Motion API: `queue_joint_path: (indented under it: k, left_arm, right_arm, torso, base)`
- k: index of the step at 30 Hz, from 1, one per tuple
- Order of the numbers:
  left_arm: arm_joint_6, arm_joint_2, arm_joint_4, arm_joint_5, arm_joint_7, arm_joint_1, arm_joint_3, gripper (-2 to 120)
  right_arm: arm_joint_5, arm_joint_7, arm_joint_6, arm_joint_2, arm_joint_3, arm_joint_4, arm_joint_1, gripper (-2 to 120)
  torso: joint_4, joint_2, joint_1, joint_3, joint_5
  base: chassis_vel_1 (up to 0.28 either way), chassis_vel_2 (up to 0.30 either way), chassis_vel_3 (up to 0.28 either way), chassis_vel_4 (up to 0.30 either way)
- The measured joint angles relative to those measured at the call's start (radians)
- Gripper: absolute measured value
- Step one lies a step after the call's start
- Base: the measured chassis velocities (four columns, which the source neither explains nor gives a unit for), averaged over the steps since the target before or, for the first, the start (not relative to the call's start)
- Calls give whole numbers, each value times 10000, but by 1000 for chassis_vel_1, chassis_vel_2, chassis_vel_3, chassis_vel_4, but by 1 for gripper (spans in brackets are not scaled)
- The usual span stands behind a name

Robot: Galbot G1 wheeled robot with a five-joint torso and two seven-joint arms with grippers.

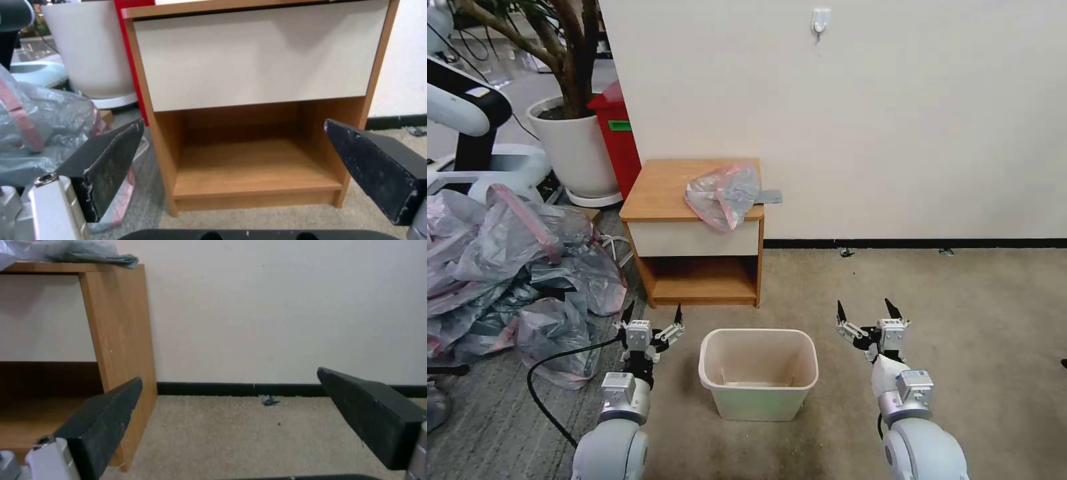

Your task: Pick up the garbage bag from the table and place it over the trash can.

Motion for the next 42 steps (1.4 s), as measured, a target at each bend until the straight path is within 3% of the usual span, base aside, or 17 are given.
queue_joint_path:
  k: [36,40,42]
  left_arm:
    - [21,-1,-53,-10,0,29,-12,100]
    - [357,-70,-773,-405,3,467,-204,100]
    - [821,-163,-1715,-937,9,1032,-453,100]
  right_arm:
    - [16,0,-22,1,4,45,-16,100]
    - [386,67,-401,50,168,724,-267,100]
    - [863,172,-897,117,370,1580,-597,100]
  torso:
    - [0,0,0,0,0]
    - [0,0,-1,0,0]
    - [0,0,0,0,0]
  base:
    - [0,0,0,0]
    - [0,0,0,0]
    - [0,0,0,0]
